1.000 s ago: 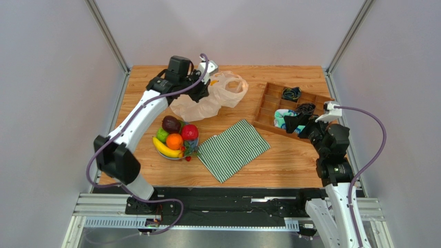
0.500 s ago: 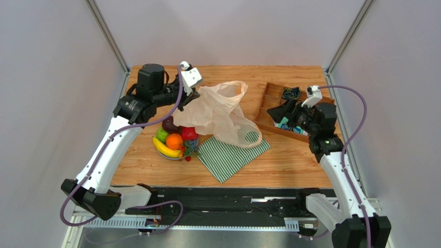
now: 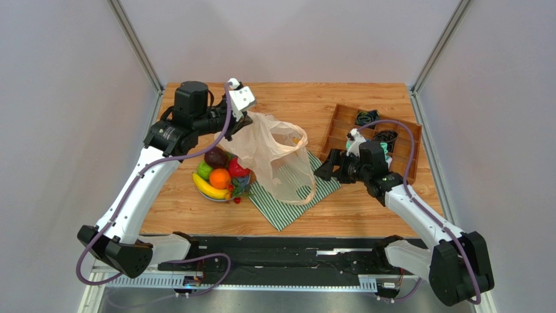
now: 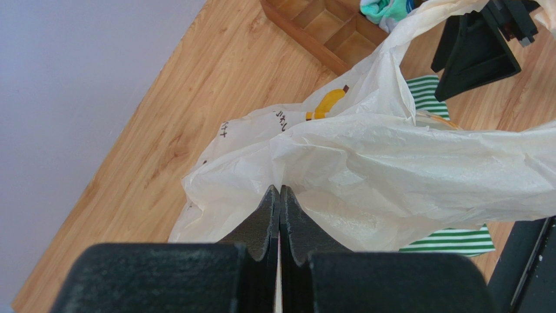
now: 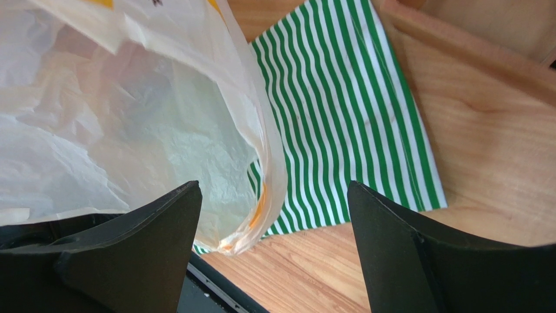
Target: Place the fruits into the plastic bag
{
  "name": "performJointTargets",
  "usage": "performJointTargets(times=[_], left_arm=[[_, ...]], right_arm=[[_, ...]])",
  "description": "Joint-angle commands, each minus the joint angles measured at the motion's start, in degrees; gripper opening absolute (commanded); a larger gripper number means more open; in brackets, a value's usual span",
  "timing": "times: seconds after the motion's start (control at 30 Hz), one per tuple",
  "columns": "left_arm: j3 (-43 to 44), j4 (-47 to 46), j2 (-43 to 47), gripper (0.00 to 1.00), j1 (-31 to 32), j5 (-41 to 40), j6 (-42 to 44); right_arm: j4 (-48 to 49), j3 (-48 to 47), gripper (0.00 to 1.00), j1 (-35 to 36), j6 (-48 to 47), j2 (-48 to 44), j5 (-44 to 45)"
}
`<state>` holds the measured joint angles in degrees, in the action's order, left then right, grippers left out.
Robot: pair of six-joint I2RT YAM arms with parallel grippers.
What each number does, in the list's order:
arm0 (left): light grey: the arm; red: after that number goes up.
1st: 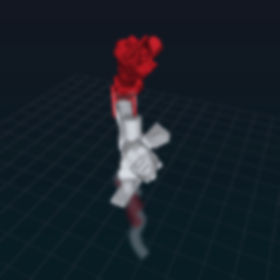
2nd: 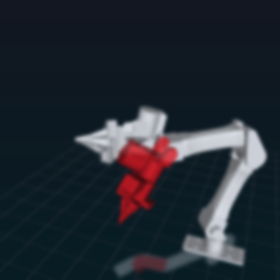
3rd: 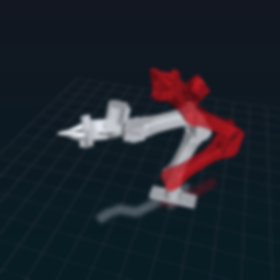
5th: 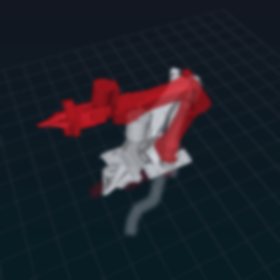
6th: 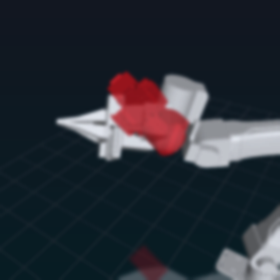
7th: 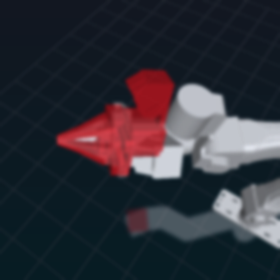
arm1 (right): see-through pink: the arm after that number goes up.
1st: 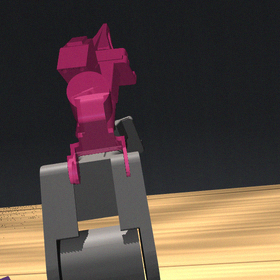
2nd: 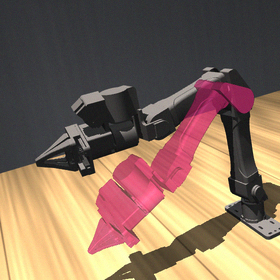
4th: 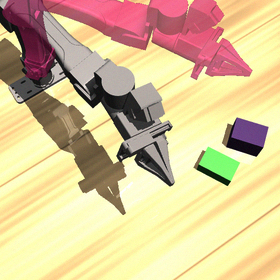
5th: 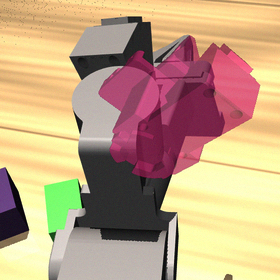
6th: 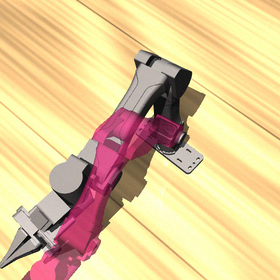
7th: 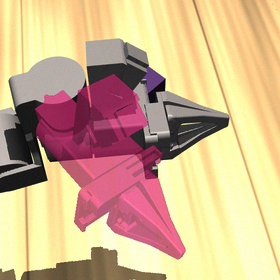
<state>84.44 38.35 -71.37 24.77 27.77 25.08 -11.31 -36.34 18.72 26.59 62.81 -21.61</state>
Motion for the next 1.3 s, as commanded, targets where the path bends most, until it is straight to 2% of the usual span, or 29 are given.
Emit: performJointTargets(times=[0.0, 0.23, 0.37, 0.57, 0.73, 0.8, 0.83, 0.87, 0.9, 0.93, 0.97, 1.03, 1.07, 1.1, 1.2, 1.27], left_arm=[[0.02, -2.14, 0.62, 0.0, 0.1, 0.01, 0.76], [-0.07, -2.58, 0.62, 0.0, 0.1, -0.44, -0.03], [-0.33, -3.02, 0.62, 0.0, 0.1, -0.26, -0.03], [-0.42, -3.63, 0.18, 0.0, 0.1, -1.14, -0.65], [-0.95, -4.77, -0.34, 0.0, 0.1, -1.66, -1.35], [-1.39, -5.56, -0.61, 0.0, 0.1, -2.36, -1.79], [-1.47, -5.91, -0.7, 0.0, 0.1, -2.98, -1.96], [-1.65, -6.53, -0.87, 0.0, 0.1, -3.85, -2.75], [-1.56, -6.97, -1.22, 0.0, 0.1, -6.82, -3.37], [-1.48, -7.32, -1.31, 0.0, 0.1, -8.94, -3.98], [-1.13, -8.11, -1.22, 0.11, 0.1, -11.05, -5.55], [-0.51, -8.64, -1.58, 0.42, 0.1, -17.82, -7.23], [0.01, -9.34, -1.49, 0.69, 0.1, -20.01, -9.15], [0.45, -9.61, -1.31, 0.76, 0.1, -24.99, -10.22], [3.17, -8.56, -0.7, 0.85, -0.16, -35.8, -14.79], [4.85, -7.41, 1.05, 0.88, -1.48, -37.52, -17.95]], right_arm=[[0.68, 2.76, 0.86, 1.4, 3.2, -4.35, 1.83], [6.29, 8.38, 0.86, 3.34, 10.06, -3.92, 1.56], [8.41, 7.43, 0.84, 3.95, 10.76, -0.5, 0.43], [12.7, 6.19, 0.69, 5.53, 12.43, 4.86, -2.3], [14.12, 4.35, 0.61, 6.94, 14.97, 9.26, -4.22], [16.22, 3.82, 0.5, 7.38, 16.21, 10.84, -5.81], [16.58, 3.47, 0.41, 7.47, 17.69, 11.11, -6.69], [16.85, 3.12, 0.17, 7.47, 18.23, 10.68, -6.7], [16.33, 2.77, 0.05, 7.47, 18.67, 10.06, -6.17], [15.28, 1.11, 0.0, 7.47, 18.76, 9.36, -3.82], [11.61, -0.21, 0.0, 7.47, 17.81, 8.4, -1.88], [5.89, -5.99, 0.0, 7.56, 15.7, 6.11, 5.64], [0.73, -8.46, 0.0, 7.47, 13.51, 5.67, 8.57], [-1.5, -10.58, 0.0, 7.47, 12.45, 5.05, 11.38], [-8.1, -17.79, 0.0, 7.47, 9.8, 4.69, 20.27], [-11.26, -21.56, 0.0, 7.56, 9.62, 4.87, 25.9]])
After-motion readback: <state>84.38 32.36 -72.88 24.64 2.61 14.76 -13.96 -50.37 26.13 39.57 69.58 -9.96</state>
